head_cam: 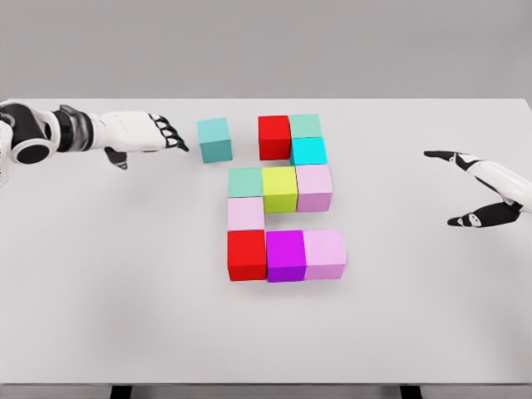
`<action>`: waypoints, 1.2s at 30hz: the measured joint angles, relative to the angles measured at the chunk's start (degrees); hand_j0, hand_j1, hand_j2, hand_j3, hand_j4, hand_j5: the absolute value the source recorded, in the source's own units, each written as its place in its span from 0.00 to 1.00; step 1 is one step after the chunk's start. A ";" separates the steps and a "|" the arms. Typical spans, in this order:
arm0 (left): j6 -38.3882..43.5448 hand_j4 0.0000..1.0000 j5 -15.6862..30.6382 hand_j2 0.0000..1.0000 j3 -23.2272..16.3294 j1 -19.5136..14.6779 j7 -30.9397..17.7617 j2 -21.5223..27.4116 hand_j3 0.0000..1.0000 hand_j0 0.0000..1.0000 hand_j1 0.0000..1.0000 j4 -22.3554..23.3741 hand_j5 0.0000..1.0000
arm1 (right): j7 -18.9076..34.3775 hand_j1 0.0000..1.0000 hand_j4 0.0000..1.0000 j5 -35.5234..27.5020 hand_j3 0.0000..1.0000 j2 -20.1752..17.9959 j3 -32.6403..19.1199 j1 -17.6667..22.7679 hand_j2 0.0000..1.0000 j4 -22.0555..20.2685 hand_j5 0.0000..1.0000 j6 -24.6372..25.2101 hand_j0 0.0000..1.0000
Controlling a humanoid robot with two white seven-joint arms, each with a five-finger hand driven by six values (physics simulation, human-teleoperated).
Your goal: Assemble the squares on the desktop into the number 2
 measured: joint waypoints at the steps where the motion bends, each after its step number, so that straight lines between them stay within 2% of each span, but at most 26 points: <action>1: 0.00 1.00 0.01 1.00 0.01 -0.09 0.00 -0.44 1.00 1.00 1.00 0.52 1.00 | 0.00 1.00 1.00 -0.01 1.00 0.01 -0.01 0.09 1.00 0.00 1.00 0.00 1.00; 10: 0.00 1.00 0.01 1.00 0.53 -1.41 0.00 -5.22 1.00 1.00 1.00 7.12 1.00 | 0.00 1.00 1.00 -0.04 1.00 0.02 -0.02 0.53 1.00 0.39 1.00 0.00 1.00; 17: -0.01 1.00 -0.02 1.00 0.90 -1.76 -0.02 -7.43 1.00 1.00 1.00 10.15 1.00 | 0.00 1.00 1.00 -0.07 1.00 0.02 -0.05 0.61 1.00 0.55 1.00 0.00 1.00; 36: -0.01 1.00 -0.14 1.00 1.05 -1.76 -0.04 -8.82 1.00 1.00 1.00 11.49 1.00 | 0.00 1.00 1.00 -0.16 1.00 0.02 -0.05 0.79 1.00 0.37 1.00 0.00 1.00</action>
